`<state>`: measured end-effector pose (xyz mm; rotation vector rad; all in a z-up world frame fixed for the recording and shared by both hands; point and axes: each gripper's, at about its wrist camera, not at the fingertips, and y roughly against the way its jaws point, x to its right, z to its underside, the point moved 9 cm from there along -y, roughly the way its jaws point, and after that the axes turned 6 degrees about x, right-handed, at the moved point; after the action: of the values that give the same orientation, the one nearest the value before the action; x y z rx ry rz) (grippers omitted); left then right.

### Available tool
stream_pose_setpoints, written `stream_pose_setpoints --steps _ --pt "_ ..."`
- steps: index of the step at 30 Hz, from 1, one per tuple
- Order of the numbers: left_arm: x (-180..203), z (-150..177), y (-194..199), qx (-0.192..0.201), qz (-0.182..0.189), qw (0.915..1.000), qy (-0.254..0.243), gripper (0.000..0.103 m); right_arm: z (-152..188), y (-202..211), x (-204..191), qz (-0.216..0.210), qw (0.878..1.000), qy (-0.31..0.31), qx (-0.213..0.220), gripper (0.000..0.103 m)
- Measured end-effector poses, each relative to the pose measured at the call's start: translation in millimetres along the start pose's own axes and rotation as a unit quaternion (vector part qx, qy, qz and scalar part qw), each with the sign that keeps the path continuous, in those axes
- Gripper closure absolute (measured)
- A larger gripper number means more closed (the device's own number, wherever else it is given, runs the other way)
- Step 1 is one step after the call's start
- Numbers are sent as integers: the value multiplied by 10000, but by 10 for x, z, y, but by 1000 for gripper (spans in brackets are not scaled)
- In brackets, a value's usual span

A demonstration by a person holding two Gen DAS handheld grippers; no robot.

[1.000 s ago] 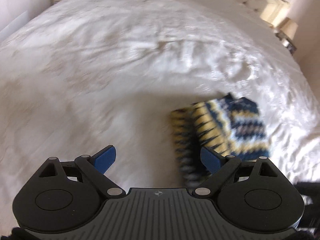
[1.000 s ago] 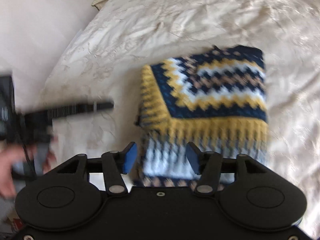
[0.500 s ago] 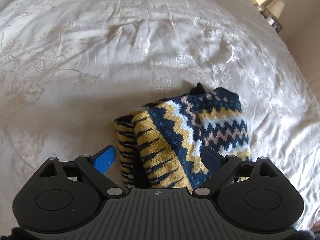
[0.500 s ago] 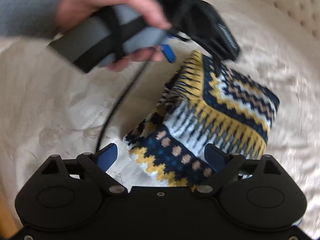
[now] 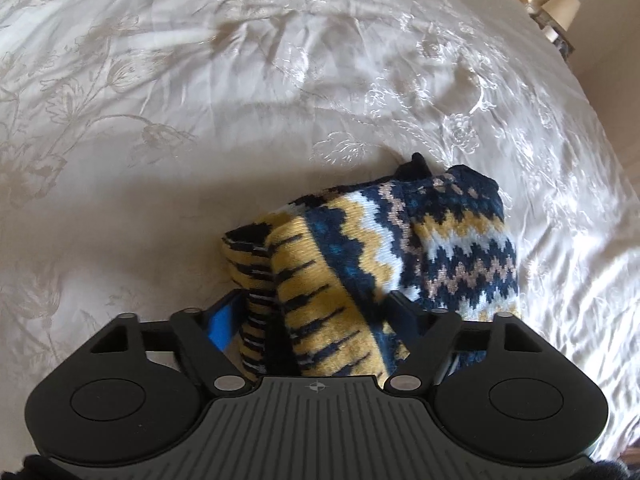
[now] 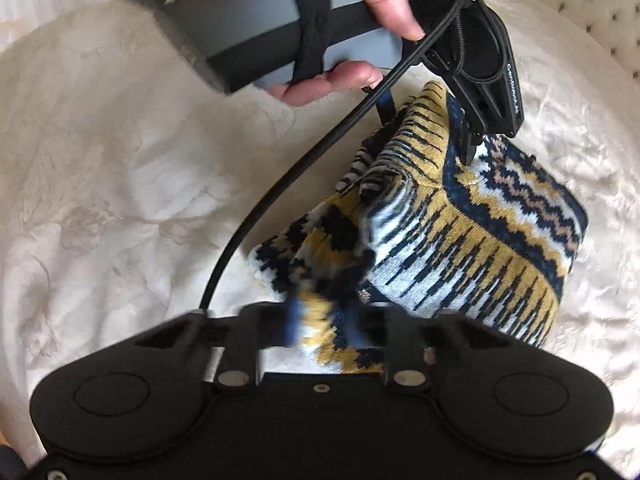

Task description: Fold small clothes

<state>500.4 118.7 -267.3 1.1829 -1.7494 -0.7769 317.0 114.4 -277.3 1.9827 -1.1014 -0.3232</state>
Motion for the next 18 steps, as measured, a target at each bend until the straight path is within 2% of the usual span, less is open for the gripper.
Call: stream_pose_setpoints --steps 1,3,5,9,11,14,16,17,18 --pt "8 -6 2 37 6 10000 -18 42 -12 11 25 -21 9999 -126 16 82" --pt "16 -37 44 242 -34 9997 -48 64 -45 61 77 -49 9992 -377 98 85" --pt "32 -71 107 410 -79 9990 -134 79 -85 132 134 -52 9980 -596 201 86" --pt "83 -210 358 866 -107 9952 -447 94 -232 337 227 -122 9938 -977 507 87" --pt "67 -261 450 1012 -111 9933 -546 94 -321 377 193 -174 9931 -985 606 87" --pt "-40 -219 377 780 -146 9959 -441 94 -327 264 103 -292 9937 -970 479 86" --pt "-67 -173 290 667 -200 9963 -508 93 -240 69 42 -388 9951 -900 91 85" --pt "-85 -151 244 594 -230 9968 -486 92 -186 -24 41 -372 9949 -939 -45 76" --pt "-115 -129 191 544 -260 9974 -402 90 -138 -100 50 -359 9942 -1010 -125 75"
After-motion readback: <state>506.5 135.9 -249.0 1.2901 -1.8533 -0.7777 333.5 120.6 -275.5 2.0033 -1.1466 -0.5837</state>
